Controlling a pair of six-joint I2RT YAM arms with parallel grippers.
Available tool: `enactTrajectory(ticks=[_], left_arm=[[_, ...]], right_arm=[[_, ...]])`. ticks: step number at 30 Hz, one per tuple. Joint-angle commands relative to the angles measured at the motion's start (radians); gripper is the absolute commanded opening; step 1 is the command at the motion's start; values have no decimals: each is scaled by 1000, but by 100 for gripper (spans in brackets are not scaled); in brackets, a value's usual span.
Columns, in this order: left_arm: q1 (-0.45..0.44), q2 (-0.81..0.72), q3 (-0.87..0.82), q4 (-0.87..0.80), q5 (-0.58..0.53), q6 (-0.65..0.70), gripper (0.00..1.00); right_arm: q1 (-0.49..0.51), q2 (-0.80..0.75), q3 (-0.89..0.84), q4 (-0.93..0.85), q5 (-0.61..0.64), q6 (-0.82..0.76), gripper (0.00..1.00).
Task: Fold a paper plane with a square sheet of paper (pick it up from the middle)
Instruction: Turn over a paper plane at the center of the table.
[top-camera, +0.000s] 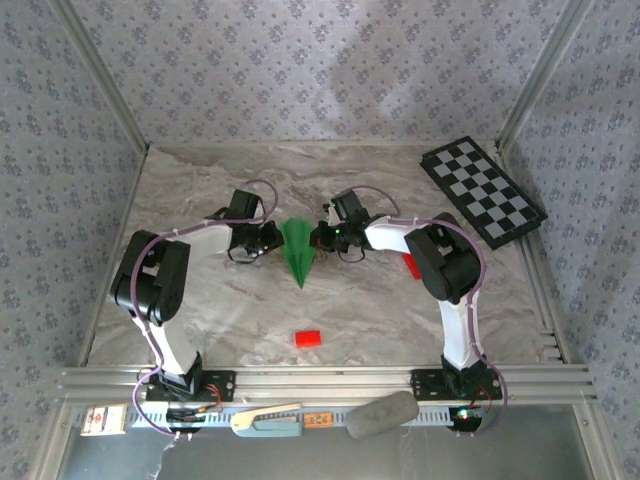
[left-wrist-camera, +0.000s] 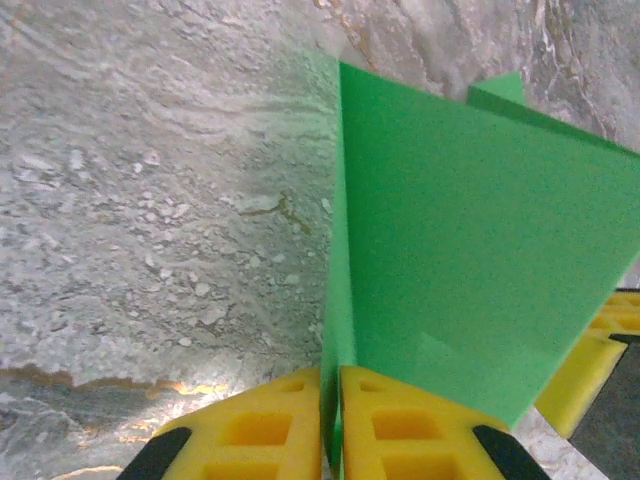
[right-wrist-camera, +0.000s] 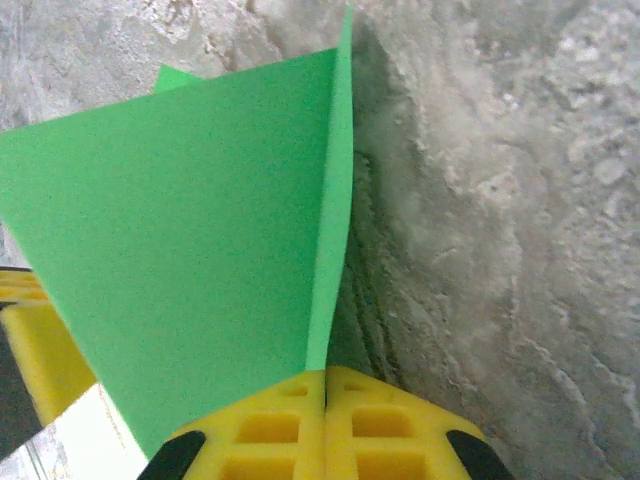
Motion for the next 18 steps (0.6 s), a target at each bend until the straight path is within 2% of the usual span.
enactTrajectory(ticks=[1,7,14,18], left_arm=[[-4,-25,-29,1,-42,-12,12],[-4,-39,-39,0,-48,-18,17],[-8,-182,-14,-80,-69,-20,36],[-39,-258,-23,-103,-46,-35,41]], right_arm=[[-6,-26,-15,15,5,13,5],[-4,-18,-21,26,-6,22,4],[-2,-25,-20,25,-9,23,4],[-2,-22,-18,26,-13,26,4]])
